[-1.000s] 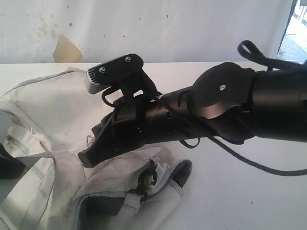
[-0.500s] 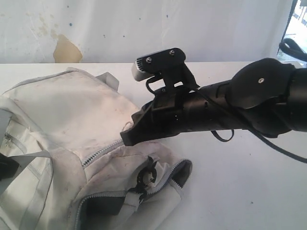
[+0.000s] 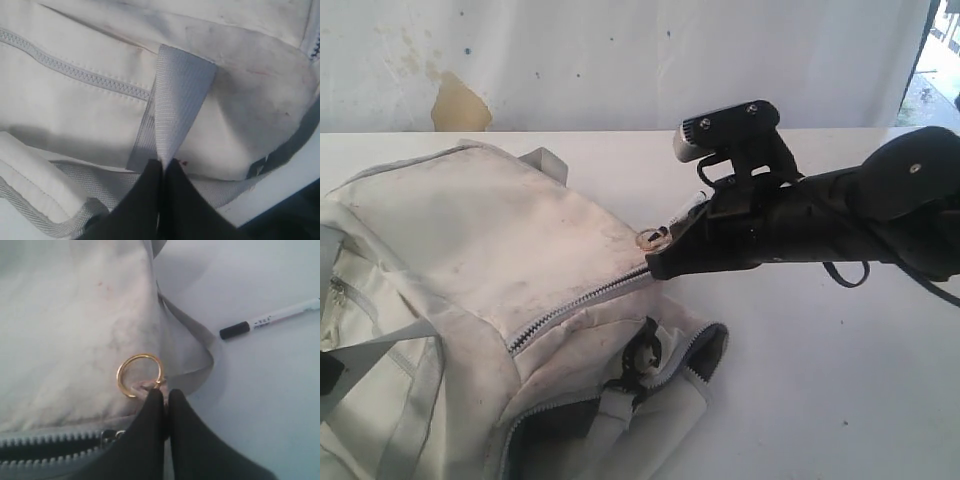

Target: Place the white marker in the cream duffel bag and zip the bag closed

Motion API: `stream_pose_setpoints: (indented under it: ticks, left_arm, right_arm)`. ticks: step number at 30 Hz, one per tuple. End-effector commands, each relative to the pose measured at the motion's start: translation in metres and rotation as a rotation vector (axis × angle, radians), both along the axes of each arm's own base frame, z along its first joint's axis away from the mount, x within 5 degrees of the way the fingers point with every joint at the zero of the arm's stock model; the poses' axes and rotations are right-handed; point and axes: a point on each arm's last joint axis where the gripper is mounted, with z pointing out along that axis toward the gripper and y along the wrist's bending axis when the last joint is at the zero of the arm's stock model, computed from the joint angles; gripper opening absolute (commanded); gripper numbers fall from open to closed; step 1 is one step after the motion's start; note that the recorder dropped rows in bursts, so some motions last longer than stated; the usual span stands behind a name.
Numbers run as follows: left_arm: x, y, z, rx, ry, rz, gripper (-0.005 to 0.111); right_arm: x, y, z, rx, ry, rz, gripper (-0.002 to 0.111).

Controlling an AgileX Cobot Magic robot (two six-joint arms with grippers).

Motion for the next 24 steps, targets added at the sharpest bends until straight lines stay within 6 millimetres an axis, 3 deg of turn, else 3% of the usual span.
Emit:
stream_pose_setpoints:
  ticks: [1,3,5,7,8,10,11,13,18,21,24]
  left_arm:
    - [-0.003,0.001,0.001,0.011,0.018,-0.002,0.000]
    - [0.001,-0.001,0.003,-0.022,-0.010,0.040,0.000]
    - [0.005,-0.002,0.006,-0.057,-0.052,0.064,0.013]
    - [0.009,-0.005,0.009,-0.103,-0.089,0.091,0.041]
    - [0.010,-0.006,0.011,-0.125,-0.100,0.095,0.062]
    - [0.011,-0.008,0.013,-0.146,-0.128,0.070,0.085]
    - [0.011,-0.010,0.014,-0.169,-0.136,0.059,0.090]
    - [0.012,-0.016,0.018,-0.246,-0.149,0.050,0.093]
    - [0.018,-0.028,0.022,-0.386,-0.154,-0.004,0.085]
    - [0.025,-0.033,0.018,-0.420,-0.130,-0.012,0.078]
    - [0.032,-0.039,0.011,-0.421,-0.103,-0.015,0.078]
  right_arm:
    - [0.011,-0.017,0.003,-0.018,-0.057,-0.080,0.000]
    - [0.006,-0.014,0.001,-0.013,-0.012,-0.037,0.000]
    - [0.001,-0.010,-0.002,-0.006,0.040,0.015,0.000]
    - [-0.002,-0.008,-0.003,-0.001,0.069,0.040,0.000]
    - [-0.002,-0.008,-0.003,-0.001,0.070,0.041,0.000]
    - [-0.002,-0.008,-0.003,0.001,0.071,0.041,0.000]
    - [-0.002,-0.008,-0.003,0.001,0.071,0.041,0.000]
    - [-0.002,-0.008,-0.003,0.001,0.071,0.041,0.000]
    - [-0.003,-0.008,-0.001,0.024,0.079,0.030,0.000]
    - [-0.003,-0.007,0.000,0.027,0.087,0.041,0.000]
    - [-0.003,-0.007,0.000,0.030,0.090,0.040,0.000]
